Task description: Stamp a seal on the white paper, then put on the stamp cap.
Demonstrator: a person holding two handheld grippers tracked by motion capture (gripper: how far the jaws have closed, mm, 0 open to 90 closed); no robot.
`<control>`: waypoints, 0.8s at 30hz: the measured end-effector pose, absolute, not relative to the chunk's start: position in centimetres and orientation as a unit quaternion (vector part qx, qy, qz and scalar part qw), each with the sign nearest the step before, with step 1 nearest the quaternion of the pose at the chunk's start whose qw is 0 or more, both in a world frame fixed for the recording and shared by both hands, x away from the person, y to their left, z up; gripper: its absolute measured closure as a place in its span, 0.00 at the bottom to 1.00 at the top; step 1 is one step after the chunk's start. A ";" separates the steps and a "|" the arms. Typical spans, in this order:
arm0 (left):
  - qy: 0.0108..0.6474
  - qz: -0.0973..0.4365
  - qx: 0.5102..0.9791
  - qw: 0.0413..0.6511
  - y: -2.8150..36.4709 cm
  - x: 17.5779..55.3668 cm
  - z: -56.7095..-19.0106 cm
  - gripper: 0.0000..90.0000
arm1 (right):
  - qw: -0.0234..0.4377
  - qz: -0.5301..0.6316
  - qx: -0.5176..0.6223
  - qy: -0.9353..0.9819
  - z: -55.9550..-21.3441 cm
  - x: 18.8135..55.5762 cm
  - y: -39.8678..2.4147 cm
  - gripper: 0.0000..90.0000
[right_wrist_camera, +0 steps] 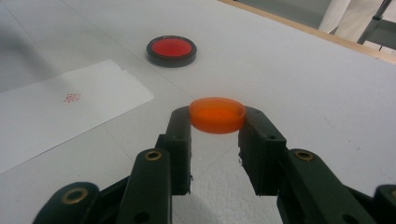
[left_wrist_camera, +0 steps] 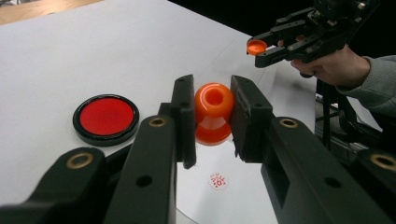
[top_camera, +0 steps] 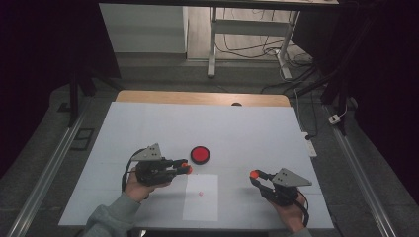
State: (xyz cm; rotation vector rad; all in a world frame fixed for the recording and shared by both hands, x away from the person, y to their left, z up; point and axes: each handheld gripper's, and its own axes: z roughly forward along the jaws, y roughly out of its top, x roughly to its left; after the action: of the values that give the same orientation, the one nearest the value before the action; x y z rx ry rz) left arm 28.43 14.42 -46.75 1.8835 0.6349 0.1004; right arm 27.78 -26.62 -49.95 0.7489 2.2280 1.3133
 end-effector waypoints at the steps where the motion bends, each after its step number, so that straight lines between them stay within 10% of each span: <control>1: 0.268 0.042 0.794 0.544 14.4 28.4 -46.8 0.81 | 0.223 0.475 0.270 0.807 -49.9 27.8 -26.6 0.72; 24: 0.265 0.031 0.805 0.530 13.8 28.5 -47.6 0.81 | 0.209 0.481 0.255 0.813 -50.4 28.1 -24.6 0.72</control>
State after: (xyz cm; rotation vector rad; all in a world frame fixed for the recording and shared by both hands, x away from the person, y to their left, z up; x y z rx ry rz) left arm 28.51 13.79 -47.55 1.9221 0.6316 0.0733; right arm 28.08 -24.62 -50.43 0.7093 2.2603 1.3367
